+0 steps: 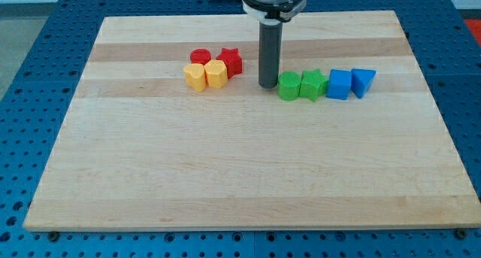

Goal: Separate yellow blocks from the red blocks

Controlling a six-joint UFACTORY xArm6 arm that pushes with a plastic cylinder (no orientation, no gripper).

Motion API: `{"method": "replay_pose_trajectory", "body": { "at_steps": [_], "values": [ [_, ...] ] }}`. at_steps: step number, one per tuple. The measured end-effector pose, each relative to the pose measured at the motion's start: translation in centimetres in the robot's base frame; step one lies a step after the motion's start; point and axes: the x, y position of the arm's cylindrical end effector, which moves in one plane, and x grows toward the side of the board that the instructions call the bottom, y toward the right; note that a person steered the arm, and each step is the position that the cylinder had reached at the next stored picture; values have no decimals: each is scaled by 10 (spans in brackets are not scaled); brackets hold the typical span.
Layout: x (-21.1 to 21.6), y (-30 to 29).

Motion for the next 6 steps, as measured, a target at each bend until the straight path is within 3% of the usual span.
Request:
{"method": "replay_pose_trajectory", "body": {
  "at_steps": [2,4,6],
  "values": [
    [-12,-14],
    [-12,-80],
    [-7,-105]
  ]
}}
